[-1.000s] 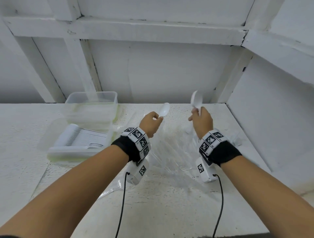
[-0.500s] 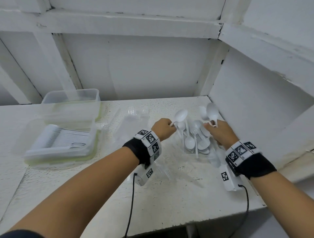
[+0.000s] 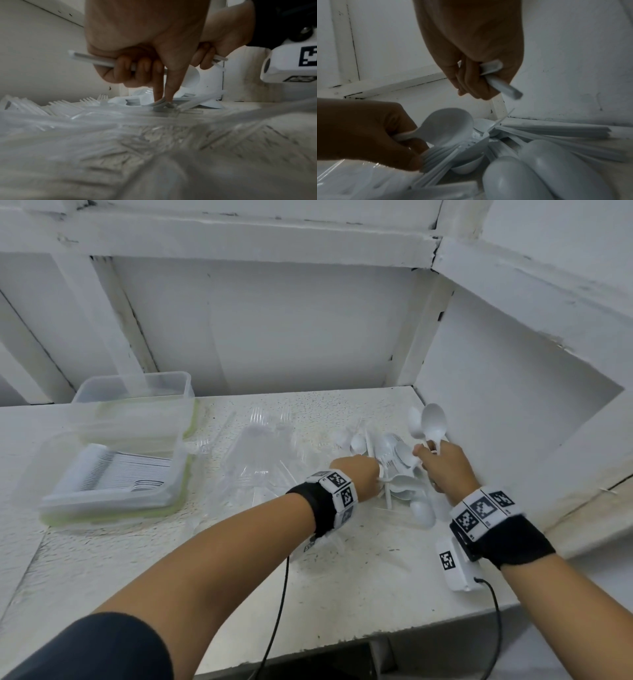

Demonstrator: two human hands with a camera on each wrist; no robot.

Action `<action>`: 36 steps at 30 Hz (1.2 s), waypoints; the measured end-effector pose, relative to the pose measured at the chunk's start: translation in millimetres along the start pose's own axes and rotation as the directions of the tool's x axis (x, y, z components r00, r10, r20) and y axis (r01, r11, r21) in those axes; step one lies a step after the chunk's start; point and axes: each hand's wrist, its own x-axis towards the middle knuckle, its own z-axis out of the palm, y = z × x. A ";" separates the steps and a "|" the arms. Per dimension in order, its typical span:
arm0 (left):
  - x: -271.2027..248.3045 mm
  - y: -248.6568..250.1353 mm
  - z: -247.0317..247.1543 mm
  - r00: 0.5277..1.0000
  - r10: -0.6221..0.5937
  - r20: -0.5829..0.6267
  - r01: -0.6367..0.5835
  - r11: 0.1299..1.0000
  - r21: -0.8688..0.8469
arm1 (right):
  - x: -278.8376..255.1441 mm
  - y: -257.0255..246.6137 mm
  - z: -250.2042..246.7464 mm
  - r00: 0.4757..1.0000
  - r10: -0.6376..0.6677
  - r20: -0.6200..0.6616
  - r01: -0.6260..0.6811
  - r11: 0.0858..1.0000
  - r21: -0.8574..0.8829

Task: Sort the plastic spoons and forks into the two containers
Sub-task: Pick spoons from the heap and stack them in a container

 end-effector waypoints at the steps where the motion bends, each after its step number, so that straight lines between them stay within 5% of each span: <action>1: -1.1 -1.9 -2.0 1.000 0.002 -0.030 -0.003 0.999 -0.034 | -0.2 0.0 -0.4 1.000 -0.008 0.004 0.008 1.000 -0.003; 9: -18.0 -32.6 -27.8 0.974 -0.081 -0.211 -0.047 0.840 -0.540 | 1.7 -2.9 4.8 0.999 -0.038 0.016 0.037 0.999 0.032; 12: -26.4 -41.8 -43.1 0.909 -0.178 -0.377 -0.113 0.765 -0.634 | 4.7 -2.6 9.8 0.996 -0.073 0.053 0.077 0.994 -0.073; 14: -31.7 -51.6 -51.7 0.858 -0.310 -0.410 -0.140 0.627 -0.766 | 6.4 -2.6 11.6 0.984 -0.111 0.140 0.140 0.967 -0.214; 16: -38.4 -63.2 -57.7 0.831 -0.422 -0.362 -0.168 0.431 -0.887 | 3.8 -4.8 14.1 0.944 -0.119 0.308 0.245 0.877 -0.413; 18: -46.1 -73.3 -60.4 0.825 -0.473 -0.310 -0.218 0.241 -0.946 | 0.5 -5.8 20.0 0.878 -0.058 0.475 0.380 0.687 -0.619; 21: -54.6 -81.4 -57.9 0.812 -0.522 -0.262 -0.258 0.082 -0.963 | 2.3 -2.0 28.7 0.822 -0.023 0.569 0.510 0.475 -0.717; 24: -54.9 -84.4 -49.6 0.778 -0.593 -0.205 -0.207 0.064 -0.976 | 3.7 -1.1 32.0 0.817 -0.057 0.574 0.537 0.441 -0.719; 29: -48.3 -81.7 -43.9 0.744 -0.657 -0.119 -0.110 0.055 -0.992 | 1.8 -2.7 31.4 0.816 -0.233 0.529 0.562 0.536 -0.630; 36: -43.5 -65.7 -40.9 0.862 -0.479 -0.169 -0.050 0.251 -0.967 | 5.6 -14.5 26.0 0.773 -0.244 0.586 0.584 0.636 -0.504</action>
